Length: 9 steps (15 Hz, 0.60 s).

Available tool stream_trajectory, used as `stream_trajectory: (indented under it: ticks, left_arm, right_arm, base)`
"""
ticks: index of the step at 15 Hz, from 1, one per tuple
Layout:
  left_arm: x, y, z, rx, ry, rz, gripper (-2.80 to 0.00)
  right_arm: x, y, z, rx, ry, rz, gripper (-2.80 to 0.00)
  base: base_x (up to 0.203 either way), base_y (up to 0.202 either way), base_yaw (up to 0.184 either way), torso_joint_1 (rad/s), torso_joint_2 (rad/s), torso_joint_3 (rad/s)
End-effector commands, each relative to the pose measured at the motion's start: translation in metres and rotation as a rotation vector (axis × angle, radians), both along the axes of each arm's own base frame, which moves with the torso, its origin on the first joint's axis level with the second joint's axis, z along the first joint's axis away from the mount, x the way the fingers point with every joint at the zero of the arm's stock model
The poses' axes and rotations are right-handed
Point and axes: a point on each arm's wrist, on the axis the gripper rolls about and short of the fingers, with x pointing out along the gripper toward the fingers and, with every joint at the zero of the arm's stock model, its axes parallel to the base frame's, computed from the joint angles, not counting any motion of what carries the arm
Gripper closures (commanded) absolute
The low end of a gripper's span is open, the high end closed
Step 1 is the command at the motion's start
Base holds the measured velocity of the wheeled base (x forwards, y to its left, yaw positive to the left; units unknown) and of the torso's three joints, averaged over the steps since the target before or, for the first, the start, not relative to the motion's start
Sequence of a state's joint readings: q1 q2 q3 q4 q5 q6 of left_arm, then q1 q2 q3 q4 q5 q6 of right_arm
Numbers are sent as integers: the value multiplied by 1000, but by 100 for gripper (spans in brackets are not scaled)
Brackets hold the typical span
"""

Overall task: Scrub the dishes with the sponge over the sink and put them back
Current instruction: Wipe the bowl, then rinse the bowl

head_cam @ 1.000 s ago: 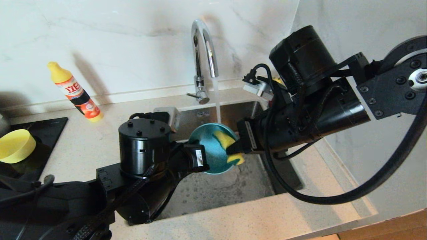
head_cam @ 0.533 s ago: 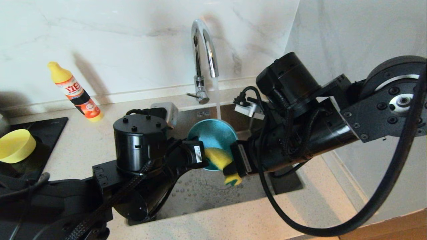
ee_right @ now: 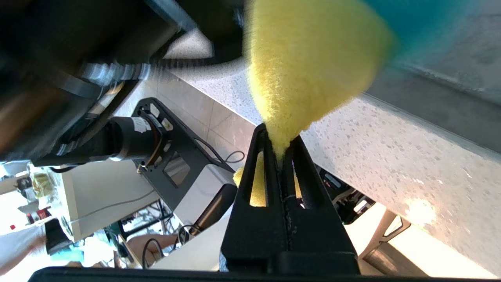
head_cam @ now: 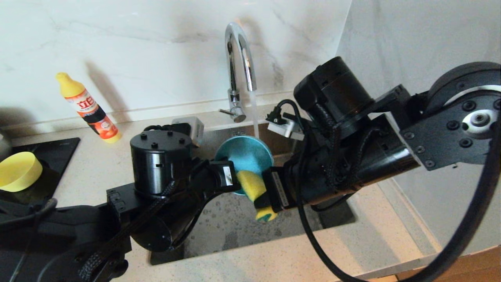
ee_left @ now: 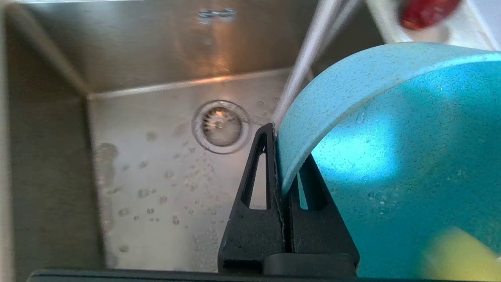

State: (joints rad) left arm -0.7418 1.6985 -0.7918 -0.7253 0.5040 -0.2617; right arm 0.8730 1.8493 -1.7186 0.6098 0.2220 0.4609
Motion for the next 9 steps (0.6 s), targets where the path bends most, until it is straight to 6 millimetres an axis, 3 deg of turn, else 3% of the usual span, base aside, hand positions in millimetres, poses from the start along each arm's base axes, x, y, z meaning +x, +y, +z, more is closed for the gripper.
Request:
stream_trajectory:
  ticks: [1, 6, 9]
  left_arm:
    - [10, 8, -4, 6, 9, 43, 0]
    - [28, 13, -21, 48, 67, 86, 0]
    - [44, 10, -30, 85, 189, 118, 0]
  right_arm:
    - [-10, -28, 25, 52, -42, -33, 0]
    - [-33, -74, 59, 124, -111, -80, 0]
    - [-40, -82, 54, 110, -97, -80, 0]
  base:
    - [0, 0, 0, 0, 0, 0]
    - [0, 0, 0, 0, 0, 0]
    - [0, 0, 0, 0, 0, 0]
